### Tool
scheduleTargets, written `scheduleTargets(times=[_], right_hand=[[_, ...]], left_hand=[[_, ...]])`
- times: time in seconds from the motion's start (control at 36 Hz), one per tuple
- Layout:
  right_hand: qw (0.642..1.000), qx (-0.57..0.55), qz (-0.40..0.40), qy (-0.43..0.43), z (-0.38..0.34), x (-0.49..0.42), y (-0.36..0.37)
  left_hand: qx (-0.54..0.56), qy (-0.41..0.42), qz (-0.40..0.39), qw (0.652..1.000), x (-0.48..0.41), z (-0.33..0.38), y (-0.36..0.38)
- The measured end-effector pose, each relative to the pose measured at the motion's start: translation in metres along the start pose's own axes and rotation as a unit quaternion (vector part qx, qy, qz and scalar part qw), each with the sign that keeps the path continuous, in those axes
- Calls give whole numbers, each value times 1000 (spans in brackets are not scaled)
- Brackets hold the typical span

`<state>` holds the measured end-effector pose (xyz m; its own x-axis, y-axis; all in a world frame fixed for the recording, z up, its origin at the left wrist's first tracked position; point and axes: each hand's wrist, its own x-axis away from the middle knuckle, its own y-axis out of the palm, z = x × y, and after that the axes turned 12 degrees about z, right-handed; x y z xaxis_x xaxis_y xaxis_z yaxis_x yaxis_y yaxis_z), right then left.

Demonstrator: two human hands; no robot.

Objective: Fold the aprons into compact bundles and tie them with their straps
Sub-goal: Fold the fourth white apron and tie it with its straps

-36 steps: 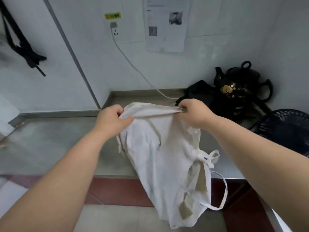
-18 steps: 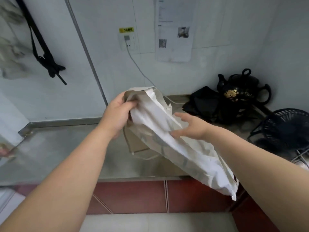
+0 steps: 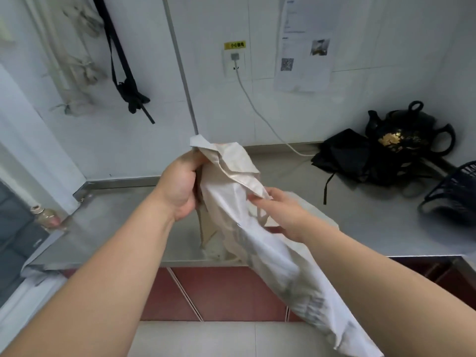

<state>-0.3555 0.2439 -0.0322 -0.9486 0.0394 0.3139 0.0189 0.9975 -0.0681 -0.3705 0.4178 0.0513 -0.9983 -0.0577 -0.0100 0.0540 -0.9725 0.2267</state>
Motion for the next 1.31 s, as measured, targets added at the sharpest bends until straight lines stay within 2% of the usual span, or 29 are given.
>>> scheduleTargets(times=[0.08, 0.17, 0.25, 0.31, 0.36, 0.5, 0.58, 0.67, 0.78, 0.86, 0.92, 0.97, 1.06, 1.11, 1.19, 1.25, 1.31], right_hand=[[996, -84, 23, 2, -9, 5, 7], [997, -30, 25, -61, -17, 10, 5], [991, 25, -7, -130, -18, 22, 6], [982, 93, 19, -163, -19, 31, 8], [973, 110, 73, -190, -19, 36, 3], [955, 58, 196, -217, -30, 51, -28], [945, 43, 227, -230, -37, 65, -57], [939, 78, 241, -234, -33, 83, -87], [919, 172, 268, -234, -26, 95, -130], [885, 285, 285, -235, -21, 98, -162], [859, 334, 301, -244, -15, 104, -186], [861, 348, 281, -244, -10, 111, -202], [899, 370, 159, -169, -4, 128, -224], [882, 439, 116, -125, 3, 132, -232], [820, 532, 151, -144, 15, 130, -244], [800, 534, 206, -179, 20, 127, -250], [796, 512, 250, -205, 23, 125, -256]], left_hand=[[8, -11, 38, 999, 4, 2, -15], [34, -23, 45, 998, 11, 3, -19], [18, -18, 6, 1000, 24, 2, -13], [-19, 0, -18, 1000, 29, 2, -9], [-49, 11, -12, 999, 33, 5, -8], [-54, 31, 104, 993, 34, 2, -3], [-72, 32, 185, 980, 38, -8, 10], [-129, 49, 200, 970, 48, -21, 32], [-206, 21, 149, 967, 65, -41, 59], [-288, -48, 45, 955, 78, -55, 74], [-300, -100, -8, 949, 89, -66, 90], [-281, -108, -14, 954, 97, -76, 101], [-241, -63, 52, 967, 102, -90, 116], [-230, -37, 100, 967, 100, -96, 119], [-270, 3, 107, 957, 103, -106, 124], [-314, 32, 99, 944, 108, -109, 127], [-393, 76, 102, 911, 114, -108, 128]])
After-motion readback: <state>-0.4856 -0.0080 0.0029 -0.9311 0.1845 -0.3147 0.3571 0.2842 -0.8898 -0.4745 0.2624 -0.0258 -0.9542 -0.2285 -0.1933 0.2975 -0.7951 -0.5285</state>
